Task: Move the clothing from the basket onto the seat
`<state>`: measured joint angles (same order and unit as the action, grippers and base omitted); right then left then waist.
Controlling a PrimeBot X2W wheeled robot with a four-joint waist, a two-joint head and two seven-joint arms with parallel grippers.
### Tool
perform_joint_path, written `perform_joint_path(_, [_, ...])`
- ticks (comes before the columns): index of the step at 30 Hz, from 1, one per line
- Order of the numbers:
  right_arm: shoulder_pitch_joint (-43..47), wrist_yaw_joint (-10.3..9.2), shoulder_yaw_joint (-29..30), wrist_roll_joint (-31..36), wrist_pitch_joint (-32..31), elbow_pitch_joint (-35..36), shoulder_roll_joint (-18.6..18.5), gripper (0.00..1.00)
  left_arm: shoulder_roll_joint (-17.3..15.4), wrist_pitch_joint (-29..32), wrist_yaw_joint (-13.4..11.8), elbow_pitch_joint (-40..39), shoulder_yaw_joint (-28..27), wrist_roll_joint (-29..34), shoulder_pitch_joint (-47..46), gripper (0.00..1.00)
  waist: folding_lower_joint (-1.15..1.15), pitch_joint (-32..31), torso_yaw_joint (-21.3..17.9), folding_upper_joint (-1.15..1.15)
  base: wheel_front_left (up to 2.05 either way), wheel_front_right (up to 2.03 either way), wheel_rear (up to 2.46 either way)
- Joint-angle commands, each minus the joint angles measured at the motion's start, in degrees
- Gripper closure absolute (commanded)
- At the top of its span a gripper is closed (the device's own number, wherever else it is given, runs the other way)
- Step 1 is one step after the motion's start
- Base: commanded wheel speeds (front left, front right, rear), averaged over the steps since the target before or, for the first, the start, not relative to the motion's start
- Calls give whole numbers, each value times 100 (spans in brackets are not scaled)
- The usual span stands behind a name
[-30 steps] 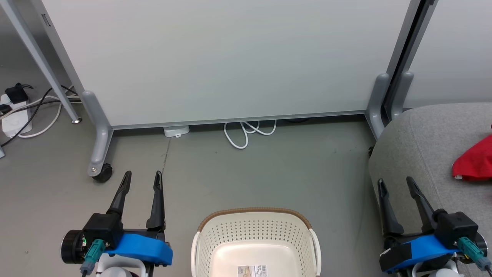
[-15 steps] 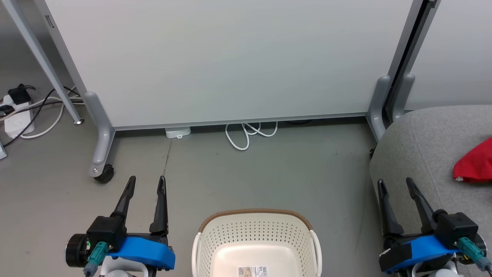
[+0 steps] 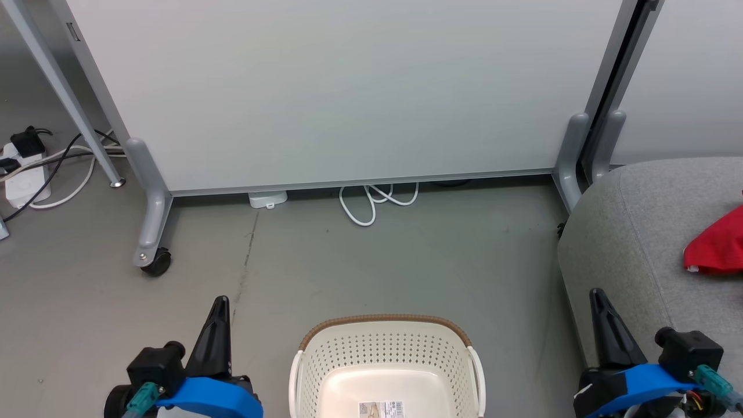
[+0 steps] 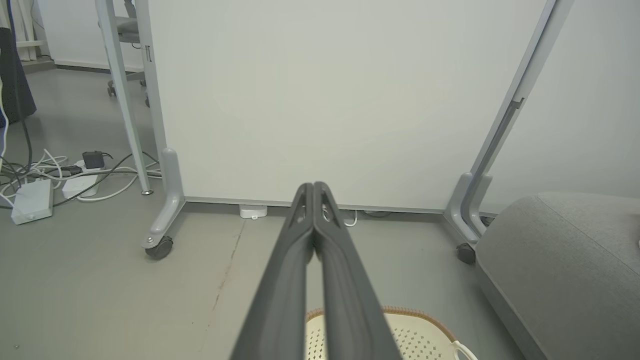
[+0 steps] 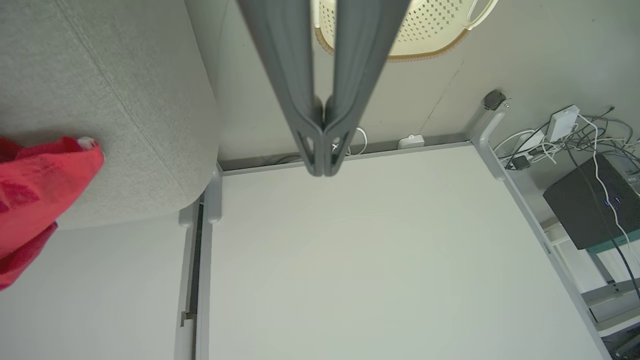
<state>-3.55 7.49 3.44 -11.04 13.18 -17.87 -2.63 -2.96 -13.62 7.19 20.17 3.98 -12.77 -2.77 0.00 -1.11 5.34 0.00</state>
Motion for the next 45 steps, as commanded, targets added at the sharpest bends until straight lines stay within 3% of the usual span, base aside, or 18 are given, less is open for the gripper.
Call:
perform_joint_path(1, [-115,0,35,-327,-73,87,-19,100,1,67,2,-118,-74,-301,-145,100,0,2,-9,0,0,0,0])
perform_joint_path(22, [-138,0,77,-2469,-559,219,-24,100,3,599,11,-266,-343,-2391,-218,100,0,25,-101,0,0,0,0])
perform_joint_path(45, [-199,0,153,-4224,-1002,281,-28,100,4,1044,21,-383,-572,-4117,-279,100,0,48,-198,0,0,0,0])
